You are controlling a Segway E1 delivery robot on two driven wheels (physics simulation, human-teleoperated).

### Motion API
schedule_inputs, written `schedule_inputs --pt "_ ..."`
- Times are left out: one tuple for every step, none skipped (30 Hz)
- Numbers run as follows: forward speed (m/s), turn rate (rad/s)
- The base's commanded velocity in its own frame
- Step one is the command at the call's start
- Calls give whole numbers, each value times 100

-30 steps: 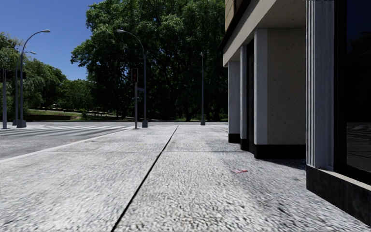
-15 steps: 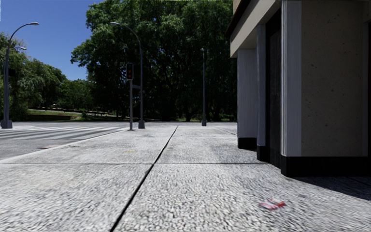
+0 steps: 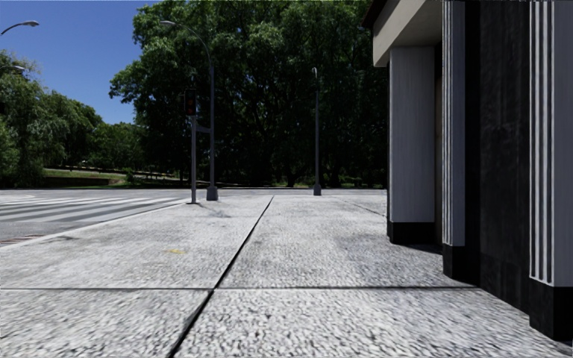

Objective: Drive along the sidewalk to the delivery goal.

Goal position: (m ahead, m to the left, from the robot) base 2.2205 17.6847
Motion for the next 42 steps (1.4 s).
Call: schedule_inputs --pt "200 0" --pt "200 0" --pt "200 0" --pt "200 3" --pt "200 3" --pt "200 14" --pt "200 22" --pt "200 26" --pt "200 26" --pt "200 29" --pt "200 31" --pt "200 31" --pt "200 32" --pt "200 32" --pt "200 35" --pt "200 36" --pt "200 36" --pt "200 36" --pt "200 38" --pt "200 38" --pt "200 38" --pt "200 39" --pt "200 39" --pt "200 39" --pt "200 39" --pt "200 39" --pt "200 39" --pt "200 39" --pt "200 39" --pt "200 39" --pt "200 39" --pt "200 39" --pt "200 39" --pt "200 39" --pt "200 39" --pt "200 39" --pt "200 39" --pt "200 39" --pt "200 39" --pt "200 39" --pt "200 39" --pt "200 39"
